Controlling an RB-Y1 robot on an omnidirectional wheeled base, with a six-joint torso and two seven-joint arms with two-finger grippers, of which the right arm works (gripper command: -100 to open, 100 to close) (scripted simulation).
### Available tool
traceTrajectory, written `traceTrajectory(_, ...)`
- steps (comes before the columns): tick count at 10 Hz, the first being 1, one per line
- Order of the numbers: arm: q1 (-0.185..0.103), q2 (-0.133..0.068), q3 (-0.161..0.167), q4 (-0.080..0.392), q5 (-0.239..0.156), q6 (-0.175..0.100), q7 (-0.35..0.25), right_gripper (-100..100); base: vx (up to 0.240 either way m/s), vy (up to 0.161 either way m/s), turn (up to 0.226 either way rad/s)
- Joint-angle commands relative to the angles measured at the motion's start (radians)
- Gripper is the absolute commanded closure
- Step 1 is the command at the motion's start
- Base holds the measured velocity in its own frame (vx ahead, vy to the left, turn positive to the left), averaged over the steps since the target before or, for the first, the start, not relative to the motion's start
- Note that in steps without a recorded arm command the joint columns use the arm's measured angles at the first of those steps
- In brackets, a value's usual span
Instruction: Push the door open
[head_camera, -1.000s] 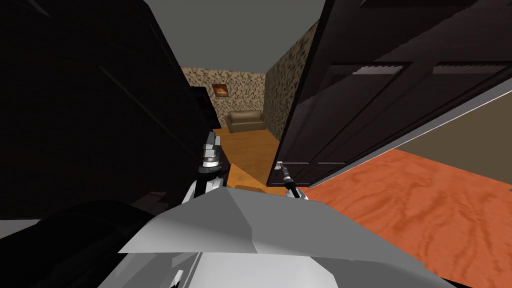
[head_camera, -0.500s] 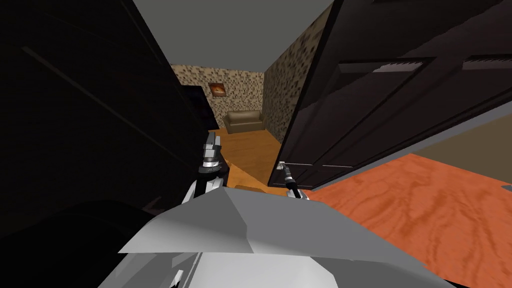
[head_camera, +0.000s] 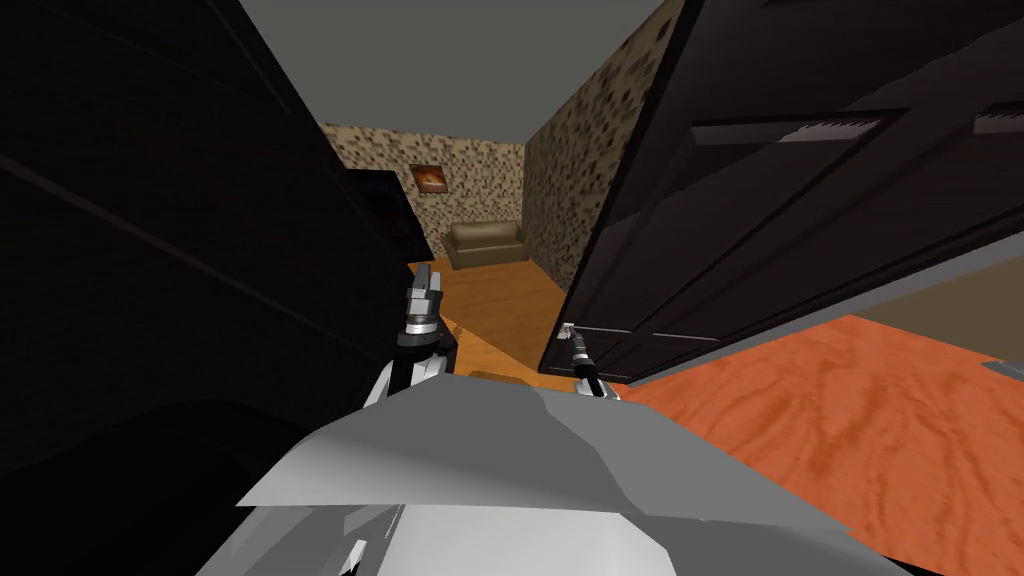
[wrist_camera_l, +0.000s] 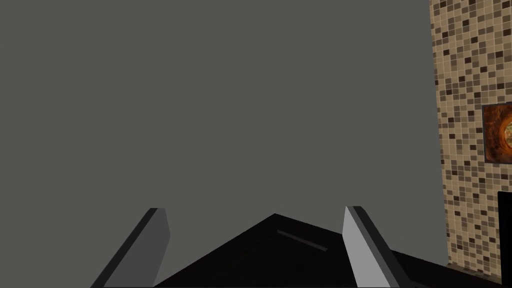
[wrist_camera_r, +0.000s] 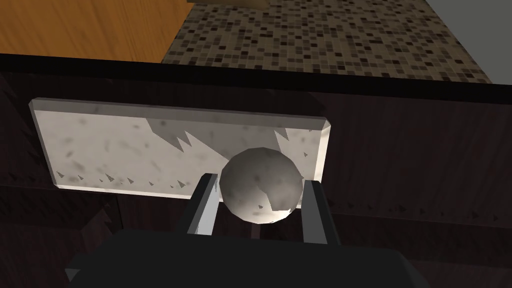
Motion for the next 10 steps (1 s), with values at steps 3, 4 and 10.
traceTrajectory(3, -0.006, -0.006, -0.046, 0.003, -0.036, 0.005, 0.032, 100, 0.158, 0.082, -0.050)
traceTrajectory(4, -0.007, -0.004, -0.056, 0.004, -0.046, 0.008, 0.040, 100, 0.191, 0.088, -0.065)
traceTrajectory(10, -0.010, 0.001, -0.102, 0.011, -0.085, 0.018, 0.077, 100, 0.172, 0.095, -0.050)
